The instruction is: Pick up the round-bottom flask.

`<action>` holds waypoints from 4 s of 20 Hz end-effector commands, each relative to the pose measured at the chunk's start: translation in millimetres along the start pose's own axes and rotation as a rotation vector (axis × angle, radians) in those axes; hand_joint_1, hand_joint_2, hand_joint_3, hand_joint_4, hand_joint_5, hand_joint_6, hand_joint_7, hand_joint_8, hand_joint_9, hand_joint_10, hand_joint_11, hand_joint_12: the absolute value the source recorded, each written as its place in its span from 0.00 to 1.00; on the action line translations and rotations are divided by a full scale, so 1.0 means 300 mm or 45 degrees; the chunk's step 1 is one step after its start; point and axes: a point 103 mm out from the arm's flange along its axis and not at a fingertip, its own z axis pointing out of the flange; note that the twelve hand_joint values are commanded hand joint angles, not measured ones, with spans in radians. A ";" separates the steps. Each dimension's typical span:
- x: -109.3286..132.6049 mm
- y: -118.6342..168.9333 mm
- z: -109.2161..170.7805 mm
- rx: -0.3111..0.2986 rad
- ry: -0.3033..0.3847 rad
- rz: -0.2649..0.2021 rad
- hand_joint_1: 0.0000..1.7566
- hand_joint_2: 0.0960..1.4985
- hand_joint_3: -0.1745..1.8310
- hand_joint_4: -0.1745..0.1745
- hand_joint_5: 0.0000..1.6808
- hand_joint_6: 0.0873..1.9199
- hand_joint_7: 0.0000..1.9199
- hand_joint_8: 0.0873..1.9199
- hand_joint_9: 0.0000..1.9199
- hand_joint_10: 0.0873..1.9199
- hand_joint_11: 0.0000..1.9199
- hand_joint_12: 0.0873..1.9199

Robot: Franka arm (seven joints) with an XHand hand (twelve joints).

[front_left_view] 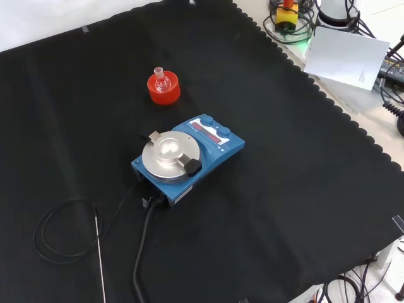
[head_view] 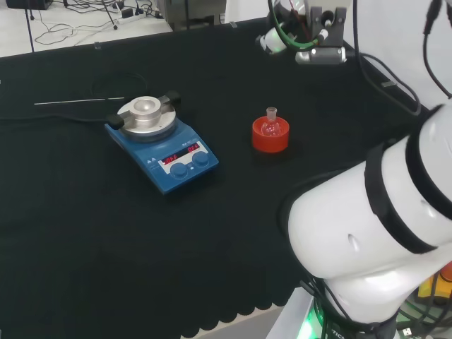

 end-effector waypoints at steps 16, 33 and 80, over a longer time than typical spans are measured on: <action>-0.098 0.354 0.479 0.135 0.067 0.132 0.45 0.46 0.34 0.46 0.31 0.08 0.07 0.31 0.17 0.35 0.08 0.72; -0.158 0.423 0.626 0.213 0.092 0.187 0.47 0.42 0.37 0.44 0.33 0.10 0.08 0.32 0.19 0.34 0.09 0.71; -0.129 0.423 0.531 0.082 -0.006 0.233 0.64 0.42 0.44 0.70 0.69 0.44 0.21 0.33 0.37 0.27 0.29 0.65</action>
